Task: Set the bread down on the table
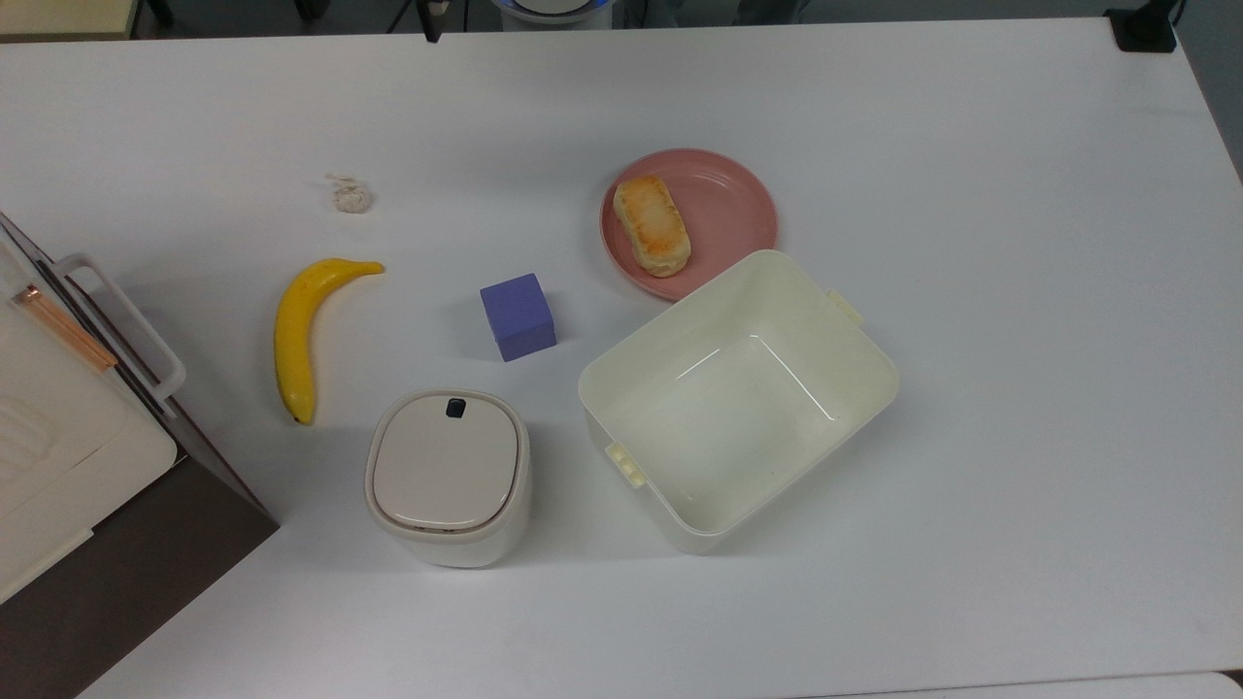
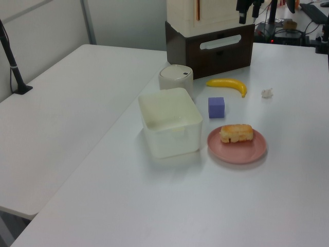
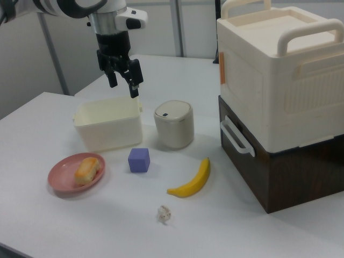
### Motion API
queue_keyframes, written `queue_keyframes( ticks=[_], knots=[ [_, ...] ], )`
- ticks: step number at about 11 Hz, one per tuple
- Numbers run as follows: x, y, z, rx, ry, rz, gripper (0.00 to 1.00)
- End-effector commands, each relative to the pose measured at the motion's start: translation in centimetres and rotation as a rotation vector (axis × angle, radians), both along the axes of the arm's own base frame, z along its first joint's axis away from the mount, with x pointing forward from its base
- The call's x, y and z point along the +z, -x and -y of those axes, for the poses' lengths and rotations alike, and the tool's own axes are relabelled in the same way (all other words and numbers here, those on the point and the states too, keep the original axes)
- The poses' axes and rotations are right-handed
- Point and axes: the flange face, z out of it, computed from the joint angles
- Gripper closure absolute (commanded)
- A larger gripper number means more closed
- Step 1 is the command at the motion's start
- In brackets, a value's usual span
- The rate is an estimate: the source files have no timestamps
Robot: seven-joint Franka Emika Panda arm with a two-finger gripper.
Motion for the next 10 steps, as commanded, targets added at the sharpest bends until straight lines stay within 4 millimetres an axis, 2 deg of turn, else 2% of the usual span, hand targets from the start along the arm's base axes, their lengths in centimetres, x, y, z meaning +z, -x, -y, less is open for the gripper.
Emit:
queue_keyframes(
  ticks=[1,3,6,10],
  knots=[
    [0.3,-0.3,-5.5,0.125,0.087,-0.016,0.00],
    [0.1,0.0,-6.2,0.146,0.115,-0.049,0.00],
    [-0.2,0.8,-5.8,0.354,0.102,-0.109,0.00],
    [-0.7,0.3,-5.9,0.270,0.116,-0.088,0.00]
  ],
)
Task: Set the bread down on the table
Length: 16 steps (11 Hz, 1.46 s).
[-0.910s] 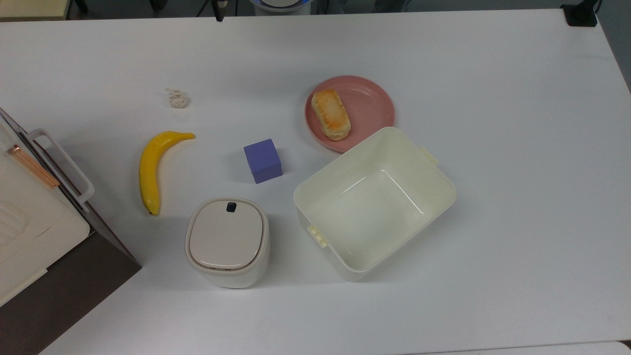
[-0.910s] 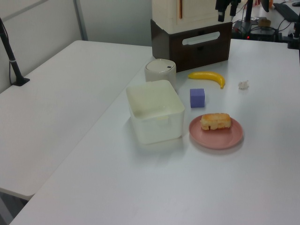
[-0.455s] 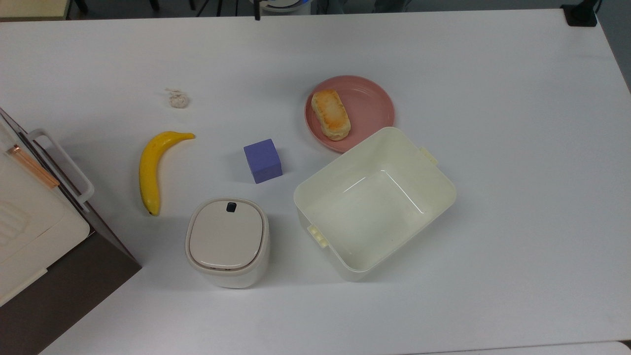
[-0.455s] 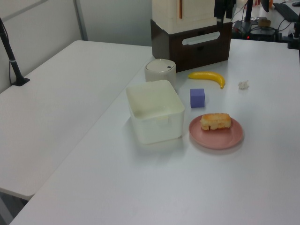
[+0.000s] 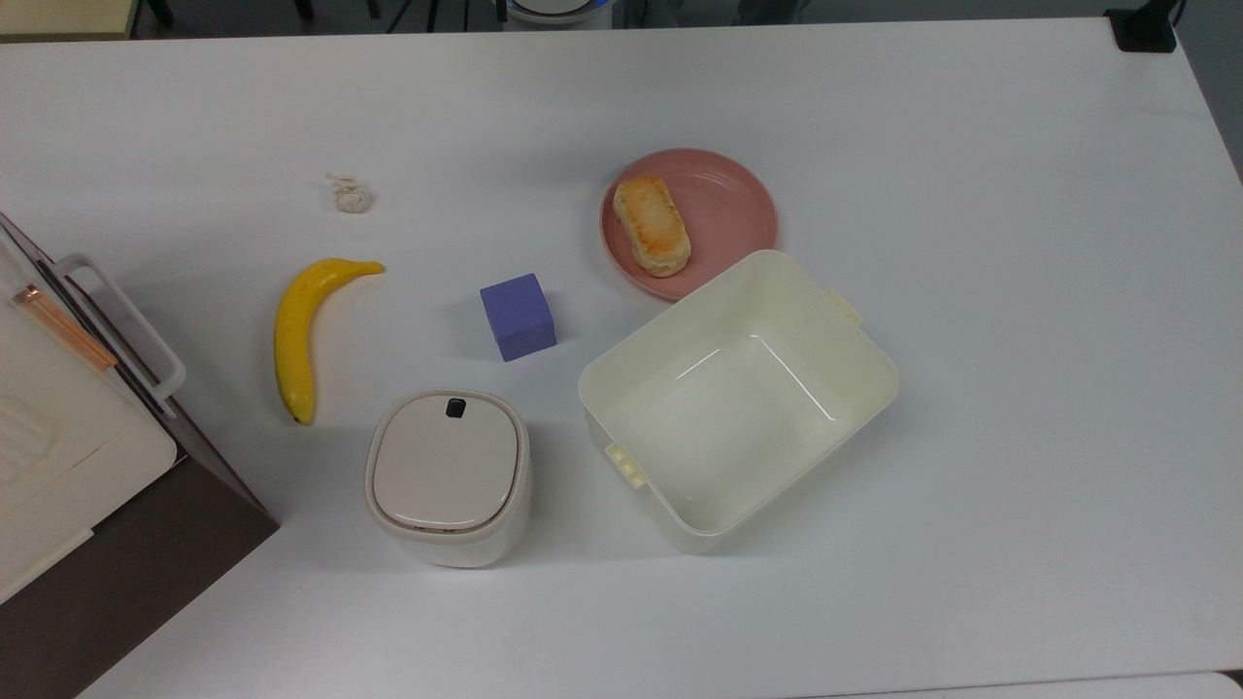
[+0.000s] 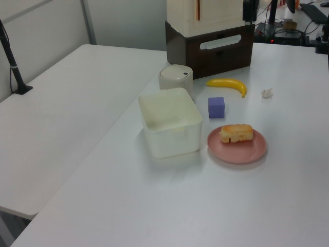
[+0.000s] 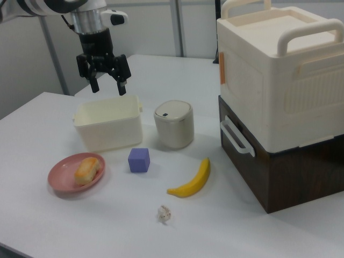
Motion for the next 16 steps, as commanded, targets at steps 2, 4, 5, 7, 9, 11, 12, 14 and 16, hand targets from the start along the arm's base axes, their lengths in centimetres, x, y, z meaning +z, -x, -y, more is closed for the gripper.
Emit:
queue_keyframes(
  ticks=[2,4,5,7,9,11,12,14,16],
  knots=[
    [-0.18,0.24,-0.05,-0.088,0.020,0.014,0.00],
    [-0.23,0.44,-0.36,-0.077,0.028,0.003,0.00],
    [-0.07,0.50,-0.04,-0.072,0.026,0.005,0.00],
    [-0.15,0.36,0.11,-0.088,0.026,0.012,0.00],
    [-0.31,0.23,0.08,-0.108,0.024,0.014,0.00],
    [-0.33,0.01,-0.03,-0.116,0.030,0.027,0.00],
    [-0.27,-0.07,-0.03,-0.117,0.030,0.035,0.00],
    [-0.11,-0.28,0.02,-0.118,0.019,0.054,0.00],
    [0.04,-0.41,-0.20,-0.117,0.016,0.070,0.00]
  ],
)
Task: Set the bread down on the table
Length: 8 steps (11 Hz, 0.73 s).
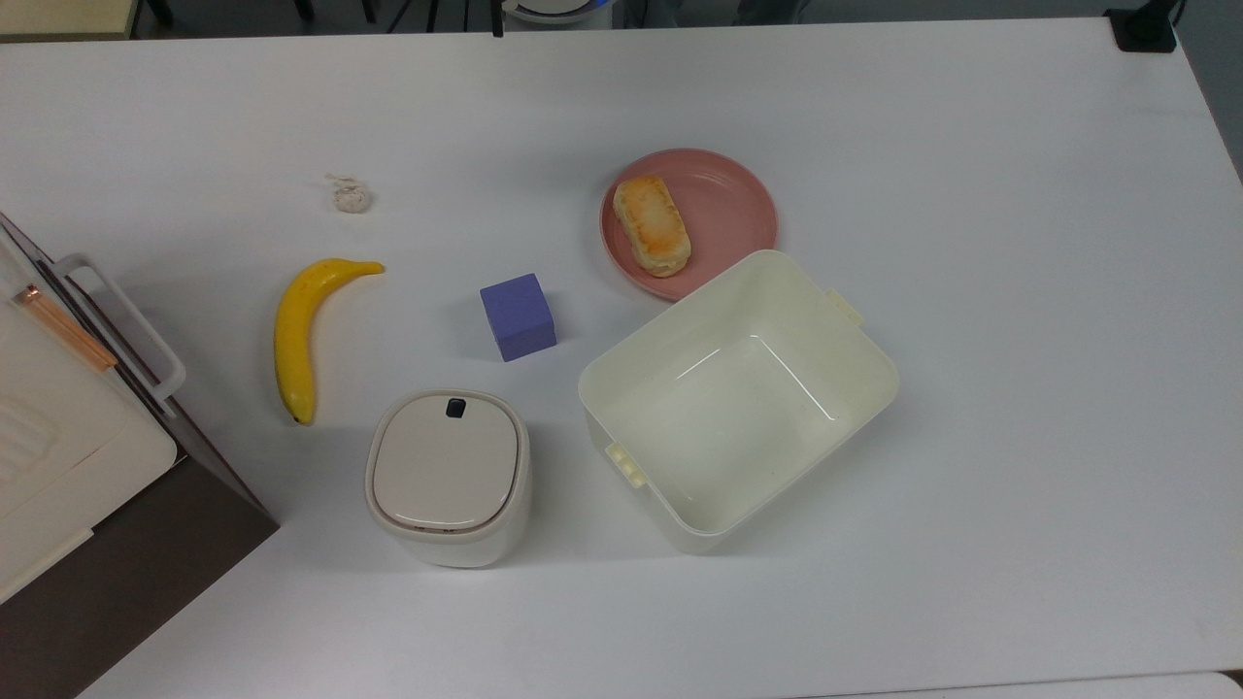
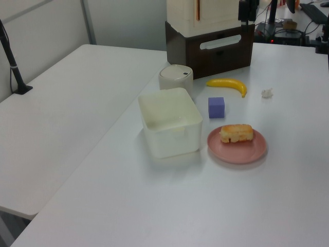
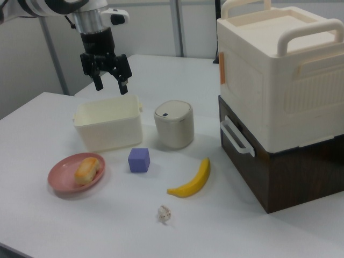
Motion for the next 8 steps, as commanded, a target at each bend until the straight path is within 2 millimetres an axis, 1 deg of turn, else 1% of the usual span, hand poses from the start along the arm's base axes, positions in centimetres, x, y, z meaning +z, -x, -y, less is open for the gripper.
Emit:
queue_keyframes(
  ticks=[1,2,4,5,7,8],
  knots=[
    [0.1,-0.1,-0.3,-0.019,0.010,0.052,0.00],
    [-0.1,-0.3,-0.3,-0.038,-0.005,0.074,0.00],
    [-0.6,-0.9,-1.3,-0.074,0.003,0.099,0.00],
    [-1.3,-0.9,-3.2,-0.038,0.008,0.080,0.00],
    [-5.4,-0.4,-8.2,0.066,0.061,-0.004,0.00],
    [-8.2,0.1,-10.1,0.115,0.085,-0.053,0.00]
  ],
)
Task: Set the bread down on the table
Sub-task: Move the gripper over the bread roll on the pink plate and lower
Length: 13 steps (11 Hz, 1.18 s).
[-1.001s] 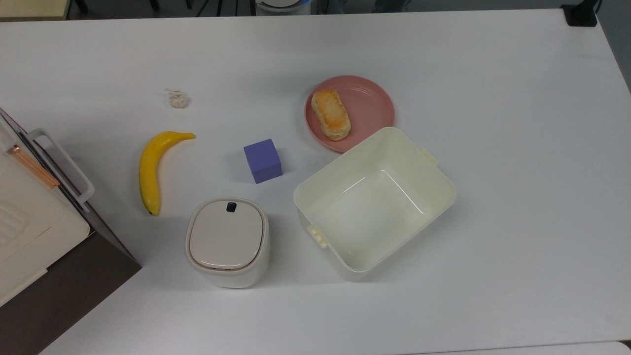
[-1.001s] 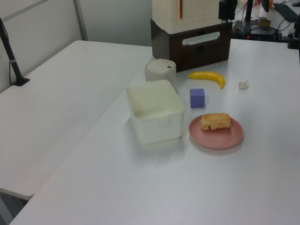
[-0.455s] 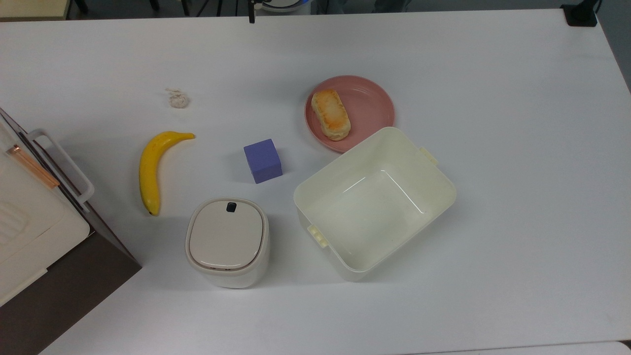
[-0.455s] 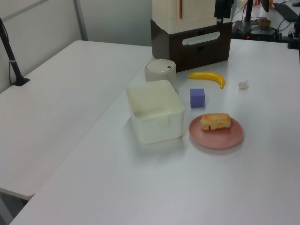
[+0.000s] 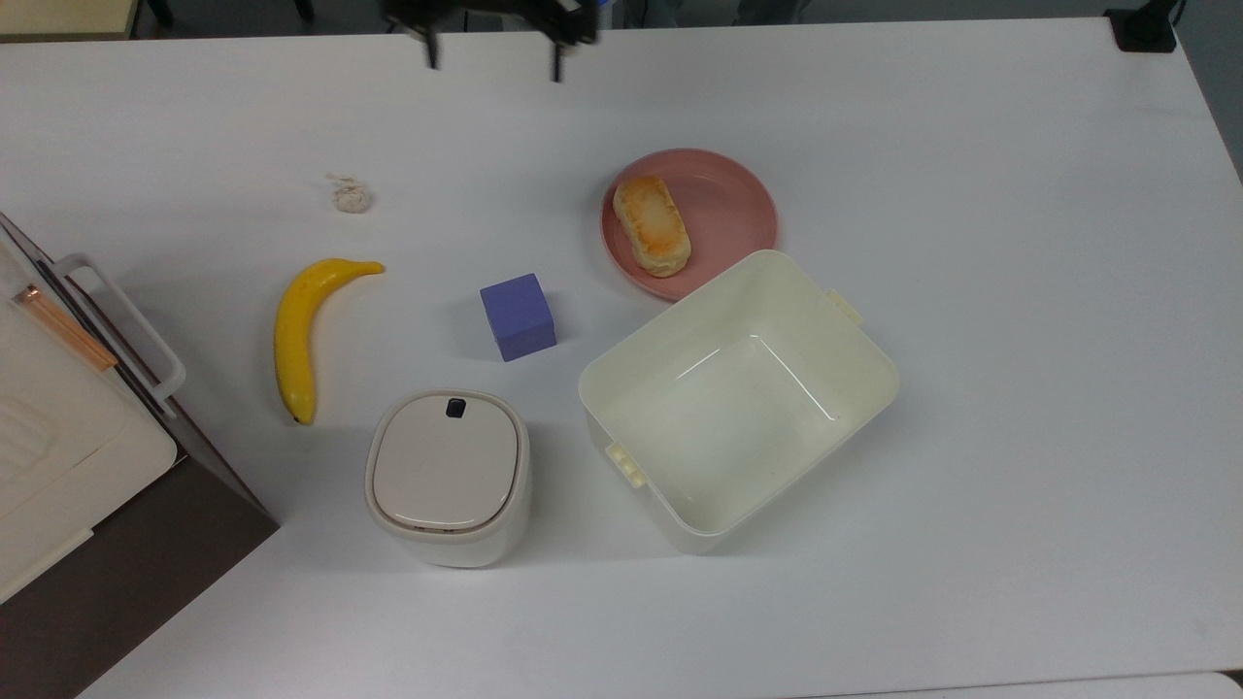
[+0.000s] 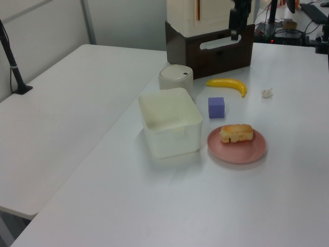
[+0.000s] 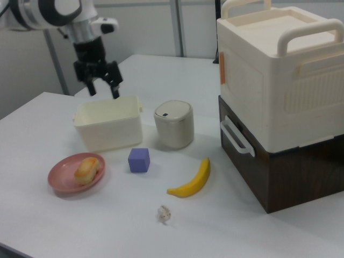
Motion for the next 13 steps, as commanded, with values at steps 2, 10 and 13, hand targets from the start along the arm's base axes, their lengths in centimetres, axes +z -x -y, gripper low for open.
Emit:
queue_keyframes(
  ticks=[2,10,13],
  knots=[
    [-9.9,1.5,-7.9,0.156,0.120,-0.136,0.00],
    [-22.8,3.4,-12.9,0.286,0.242,-0.243,0.00],
    [-26.2,3.6,-14.8,0.303,0.262,-0.288,0.00]
  ],
)
